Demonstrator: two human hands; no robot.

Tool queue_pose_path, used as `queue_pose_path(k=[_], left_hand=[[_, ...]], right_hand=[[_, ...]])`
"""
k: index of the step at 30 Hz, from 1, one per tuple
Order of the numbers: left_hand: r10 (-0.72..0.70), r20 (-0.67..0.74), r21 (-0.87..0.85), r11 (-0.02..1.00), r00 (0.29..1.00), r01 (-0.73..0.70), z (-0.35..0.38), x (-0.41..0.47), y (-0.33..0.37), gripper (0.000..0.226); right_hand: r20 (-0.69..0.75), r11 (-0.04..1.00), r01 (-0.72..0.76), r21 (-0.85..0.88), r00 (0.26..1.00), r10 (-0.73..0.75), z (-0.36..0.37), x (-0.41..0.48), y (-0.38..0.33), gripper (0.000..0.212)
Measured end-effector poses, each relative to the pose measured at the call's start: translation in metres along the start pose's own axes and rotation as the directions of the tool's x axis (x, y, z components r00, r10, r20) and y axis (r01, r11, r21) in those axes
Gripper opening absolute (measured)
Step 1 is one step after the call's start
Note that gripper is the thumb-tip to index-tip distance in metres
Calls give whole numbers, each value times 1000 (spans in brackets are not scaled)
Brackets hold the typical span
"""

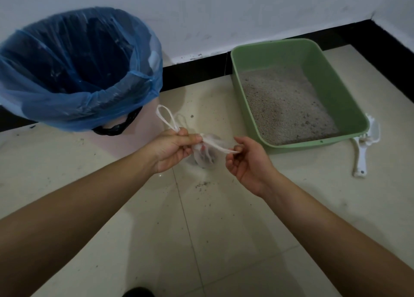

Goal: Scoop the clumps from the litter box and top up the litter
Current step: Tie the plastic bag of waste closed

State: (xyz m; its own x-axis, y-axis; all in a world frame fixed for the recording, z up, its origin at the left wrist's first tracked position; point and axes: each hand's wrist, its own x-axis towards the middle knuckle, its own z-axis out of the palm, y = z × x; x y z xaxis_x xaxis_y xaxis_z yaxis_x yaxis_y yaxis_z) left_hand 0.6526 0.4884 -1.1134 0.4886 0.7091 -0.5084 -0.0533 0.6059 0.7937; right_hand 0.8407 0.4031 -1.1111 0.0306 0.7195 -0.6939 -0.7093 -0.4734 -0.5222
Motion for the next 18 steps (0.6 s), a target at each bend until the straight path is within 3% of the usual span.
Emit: queue_pose_path(k=[2, 4, 6, 7, 9, 10, 12, 15, 18], left_hand=[[5, 23, 51, 999, 1000, -6, 1, -1, 1, 48], [3, 25, 145, 989, 1000, -6, 0, -4, 5, 47], [-3, 38, 221, 975, 999, -6, -3, -6, 8, 46], [-6, 50, 255, 967, 999, -8, -4, -8, 11, 46], [-13, 78, 320, 947, 997, -13, -5, -11, 13, 45], [-13, 91, 357, 934, 996, -20, -5, -12, 14, 45], [-4, 109, 440, 897, 994, -44, -1, -14, 14, 47], [47, 92, 520, 849, 995, -88, 4, -13, 12, 48], [122, 54, 589, 798, 991, -130, 6, -11, 11, 47]], right_hand=[[-24, 987, -29, -161, 999, 25, -3, 1, -3, 40], [-44, 909, 39, -416, 997, -63, -7, 3, -8, 28], [-28, 692, 191, -696, 956, -292, -12, 8, -14, 14], [6, 543, 261, -798, 905, -426, -15, 11, -16, 18], [159, 276, 387, -880, 787, -596, -17, 15, -22, 26], [247, 187, 437, -880, 757, -605, -16, 16, -23, 27], [371, 176, 497, -850, 800, -472, -14, 16, -22, 33], [393, 332, 410, -850, 912, -120, -12, 19, -11, 50], [373, 370, 374, -850, 924, -78, -13, 23, -2, 47]])
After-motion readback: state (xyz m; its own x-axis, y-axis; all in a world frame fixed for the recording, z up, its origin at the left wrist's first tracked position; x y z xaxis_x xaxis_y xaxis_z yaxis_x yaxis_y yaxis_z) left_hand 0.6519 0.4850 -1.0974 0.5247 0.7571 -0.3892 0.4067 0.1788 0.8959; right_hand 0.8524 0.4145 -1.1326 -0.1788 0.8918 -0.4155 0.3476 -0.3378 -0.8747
